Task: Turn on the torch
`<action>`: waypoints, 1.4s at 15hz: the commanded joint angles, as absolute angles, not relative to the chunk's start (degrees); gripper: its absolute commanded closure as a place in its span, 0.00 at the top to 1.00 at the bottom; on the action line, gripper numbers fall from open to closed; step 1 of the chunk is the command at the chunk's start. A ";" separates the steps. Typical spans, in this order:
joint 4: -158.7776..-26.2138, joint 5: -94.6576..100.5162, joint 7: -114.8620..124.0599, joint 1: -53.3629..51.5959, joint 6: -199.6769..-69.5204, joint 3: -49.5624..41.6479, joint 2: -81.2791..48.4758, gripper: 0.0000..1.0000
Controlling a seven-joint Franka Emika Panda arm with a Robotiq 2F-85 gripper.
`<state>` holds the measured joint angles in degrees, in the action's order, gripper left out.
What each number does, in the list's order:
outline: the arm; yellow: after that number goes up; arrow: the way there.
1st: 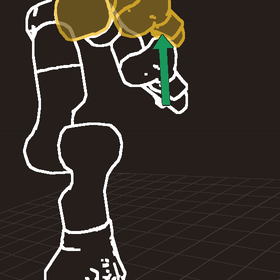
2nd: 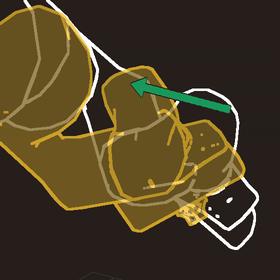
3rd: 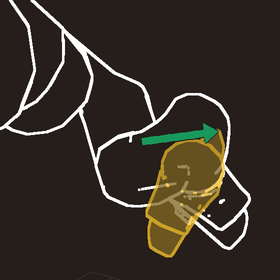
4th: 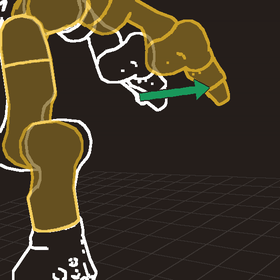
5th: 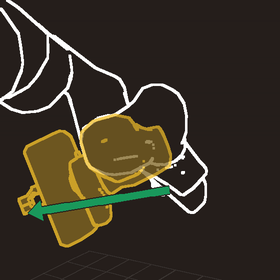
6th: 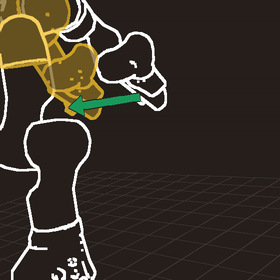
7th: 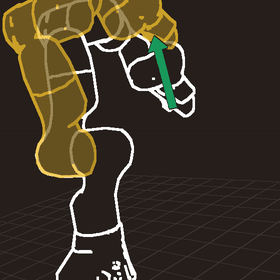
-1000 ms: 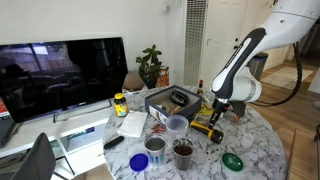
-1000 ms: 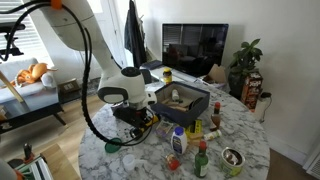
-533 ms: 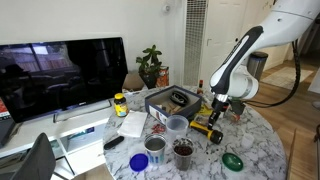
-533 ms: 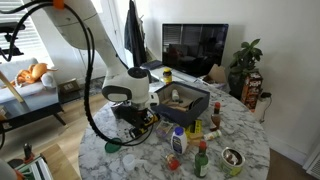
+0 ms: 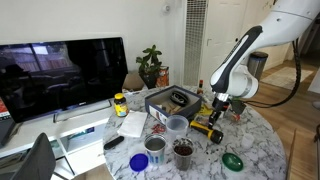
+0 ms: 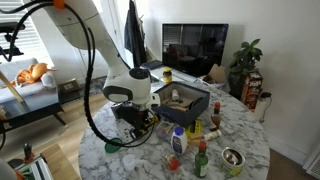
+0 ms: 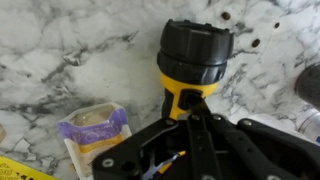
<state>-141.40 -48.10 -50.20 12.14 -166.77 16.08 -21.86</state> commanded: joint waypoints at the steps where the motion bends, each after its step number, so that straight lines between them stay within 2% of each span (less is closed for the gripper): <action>1: -141.50 -49.08 -50.79 11.60 -170.30 16.89 -22.76 0.00; 7: -142.71 -48.33 -49.77 10.50 -174.86 17.50 -20.64 0.00; 8: -142.87 -48.51 -49.45 10.42 -175.19 17.46 -20.30 0.26; 10: -143.90 -47.68 -48.08 9.96 -173.28 16.41 -18.58 0.32; 15: -149.51 -39.74 -40.12 6.94 -164.17 10.34 -9.92 0.69; 19: -154.06 -20.76 -24.53 2.88 -153.22 3.83 -0.46 0.99; 21: -155.07 -14.34 -19.37 2.73 -147.28 3.82 5.39 1.00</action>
